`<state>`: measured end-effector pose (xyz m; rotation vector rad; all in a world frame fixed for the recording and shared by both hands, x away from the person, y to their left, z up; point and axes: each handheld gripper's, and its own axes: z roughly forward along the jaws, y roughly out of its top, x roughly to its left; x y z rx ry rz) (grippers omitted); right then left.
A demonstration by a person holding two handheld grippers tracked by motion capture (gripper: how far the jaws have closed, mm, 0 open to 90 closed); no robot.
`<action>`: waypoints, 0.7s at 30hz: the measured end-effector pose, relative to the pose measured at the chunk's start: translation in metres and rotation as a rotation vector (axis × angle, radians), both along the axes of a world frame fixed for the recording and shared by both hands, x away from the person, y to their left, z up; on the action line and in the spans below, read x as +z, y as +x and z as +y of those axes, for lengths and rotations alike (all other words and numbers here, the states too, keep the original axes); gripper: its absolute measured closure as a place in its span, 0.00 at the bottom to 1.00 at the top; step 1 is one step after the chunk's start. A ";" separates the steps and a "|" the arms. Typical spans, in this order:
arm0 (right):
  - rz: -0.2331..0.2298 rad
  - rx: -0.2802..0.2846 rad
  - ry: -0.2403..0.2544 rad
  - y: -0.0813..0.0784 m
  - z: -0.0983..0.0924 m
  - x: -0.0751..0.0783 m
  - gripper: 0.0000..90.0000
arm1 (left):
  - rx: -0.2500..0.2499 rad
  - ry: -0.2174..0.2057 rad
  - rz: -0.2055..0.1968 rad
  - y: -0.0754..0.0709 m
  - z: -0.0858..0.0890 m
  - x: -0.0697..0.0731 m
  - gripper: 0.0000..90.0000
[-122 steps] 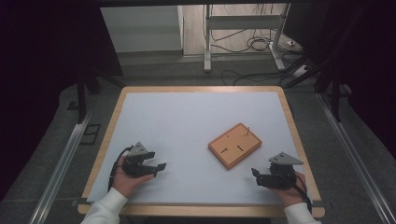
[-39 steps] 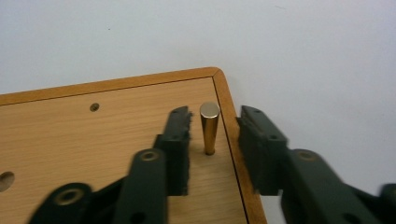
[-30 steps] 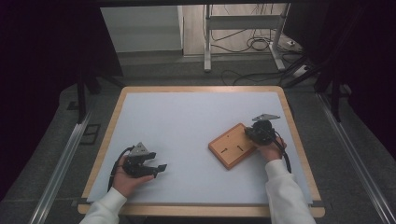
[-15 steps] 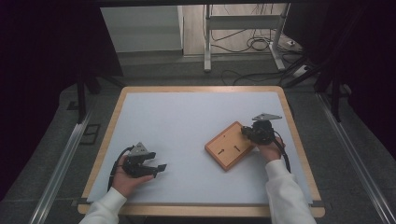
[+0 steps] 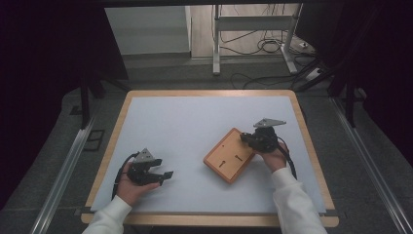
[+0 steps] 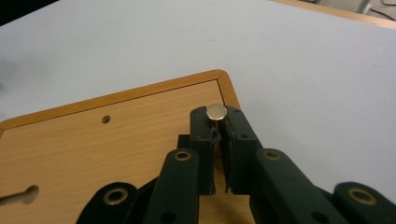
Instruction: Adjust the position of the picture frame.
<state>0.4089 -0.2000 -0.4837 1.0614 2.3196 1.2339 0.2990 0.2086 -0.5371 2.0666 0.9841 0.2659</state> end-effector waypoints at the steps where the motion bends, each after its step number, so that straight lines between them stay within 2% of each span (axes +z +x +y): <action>1: -0.001 0.013 -0.002 -0.001 0.003 0.001 0.93 | 0.000 0.000 0.000 0.000 0.000 0.000 0.31; 5: -0.001 0.067 -0.025 -0.008 0.020 0.001 0.93 | -0.002 0.002 0.001 0.000 0.000 0.000 0.31; 12: 0.008 0.155 -0.033 -0.017 0.052 -0.007 0.93 | -0.006 0.007 0.000 0.001 0.000 0.000 0.31; 17: 0.014 0.197 -0.055 -0.018 0.071 -0.015 0.93 | 0.000 0.003 0.003 0.000 0.001 0.000 0.31; 21: 0.018 0.213 -0.047 -0.020 0.079 -0.018 0.93 | 0.003 0.002 0.004 0.001 0.002 -0.001 0.31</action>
